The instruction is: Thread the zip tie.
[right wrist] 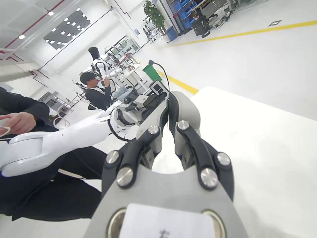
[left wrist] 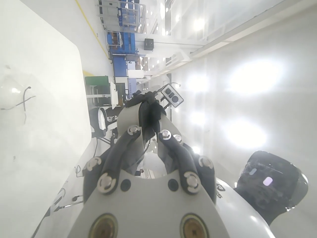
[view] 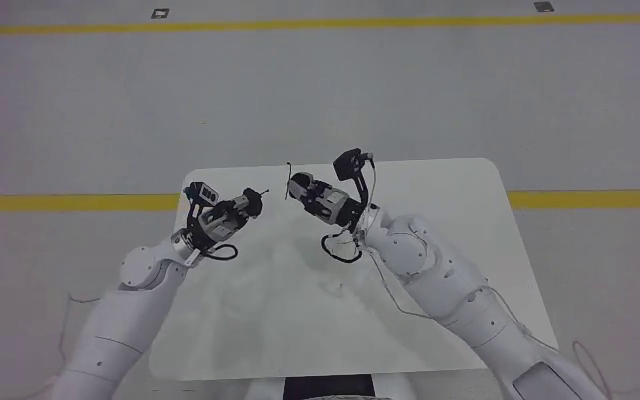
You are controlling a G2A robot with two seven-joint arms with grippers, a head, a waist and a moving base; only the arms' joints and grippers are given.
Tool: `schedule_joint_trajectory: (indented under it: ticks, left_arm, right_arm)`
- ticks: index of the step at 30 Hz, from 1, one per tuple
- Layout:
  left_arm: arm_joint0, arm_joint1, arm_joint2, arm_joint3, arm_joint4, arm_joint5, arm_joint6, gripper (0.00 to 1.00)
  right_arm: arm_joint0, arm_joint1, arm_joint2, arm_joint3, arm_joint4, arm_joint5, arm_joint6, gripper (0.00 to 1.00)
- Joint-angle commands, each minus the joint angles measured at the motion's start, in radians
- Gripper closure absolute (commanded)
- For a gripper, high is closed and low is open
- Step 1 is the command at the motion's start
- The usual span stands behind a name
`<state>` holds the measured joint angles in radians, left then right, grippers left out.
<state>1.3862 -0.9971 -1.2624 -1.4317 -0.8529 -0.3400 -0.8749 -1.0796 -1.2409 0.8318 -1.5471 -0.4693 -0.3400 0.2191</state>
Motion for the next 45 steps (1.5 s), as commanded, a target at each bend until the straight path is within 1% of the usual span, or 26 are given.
schedule_joint_trajectory:
  ticks: [1, 3, 5, 6, 9, 10, 15, 18, 20, 26, 30, 37, 45]
  left_arm:
    - [0.000, 0.000, 0.000, 0.000, 0.000, 0.000, 0.000, 1.00]
    - [0.000, 0.000, 0.000, 0.000, 0.000, 0.000, 0.000, 1.00]
    - [0.000, 0.000, 0.000, 0.000, 0.000, 0.000, 0.000, 1.00]
    - [0.004, -0.002, 0.006, -0.005, -0.003, 0.008, 0.014, 1.00]
    - [0.012, -0.008, 0.025, -0.026, -0.019, 0.012, 0.048, 1.00]
    - [0.012, -0.011, 0.032, -0.031, -0.022, 0.010, 0.059, 1.00]
    - [0.000, -0.020, 0.056, -0.028, -0.014, 0.008, 0.081, 1.00]
    - [-0.008, -0.023, 0.061, -0.021, -0.002, 0.005, 0.086, 1.00]
    - [-0.010, -0.025, 0.062, -0.019, 0.003, 0.004, 0.087, 1.00]
    - [-0.010, -0.025, 0.062, -0.018, 0.004, 0.004, 0.087, 1.00]
    - [-0.010, -0.025, 0.062, -0.018, 0.004, 0.004, 0.087, 1.00]
    - [-0.010, -0.025, 0.062, -0.018, 0.004, 0.004, 0.087, 1.00]
    - [-0.010, -0.025, 0.062, -0.018, 0.004, 0.004, 0.087, 1.00]
  right_arm:
    - [0.000, 0.000, 0.000, 0.000, 0.000, 0.000, 0.000, 1.00]
    - [0.000, 0.000, 0.000, 0.000, 0.000, 0.000, 0.000, 1.00]
    - [-0.021, -0.003, 0.006, -0.011, -0.019, 0.027, -0.069, 1.00]
    - [-0.032, -0.008, -0.003, -0.025, -0.024, 0.019, -0.108, 1.00]
    - [-0.041, -0.020, -0.028, -0.033, -0.093, 0.027, -0.206, 1.00]
    - [-0.040, -0.025, -0.041, -0.029, -0.133, 0.029, -0.241, 1.00]
    - [-0.031, -0.051, -0.093, 0.002, -0.203, 0.032, -0.336, 1.00]
    - [-0.020, -0.065, -0.111, 0.027, -0.251, 0.045, -0.385, 1.00]
    - [-0.019, -0.071, -0.115, 0.032, -0.265, 0.044, -0.420, 1.00]
    - [-0.019, -0.071, -0.115, 0.032, -0.265, 0.044, -0.420, 1.00]
    - [-0.023, -0.072, -0.099, 0.028, -0.310, 0.068, -0.402, 1.00]
    - [-0.017, -0.082, -0.090, 0.039, -0.358, 0.096, -0.382, 1.00]
    - [-0.024, -0.093, -0.075, 0.042, -0.381, 0.103, -0.380, 1.00]
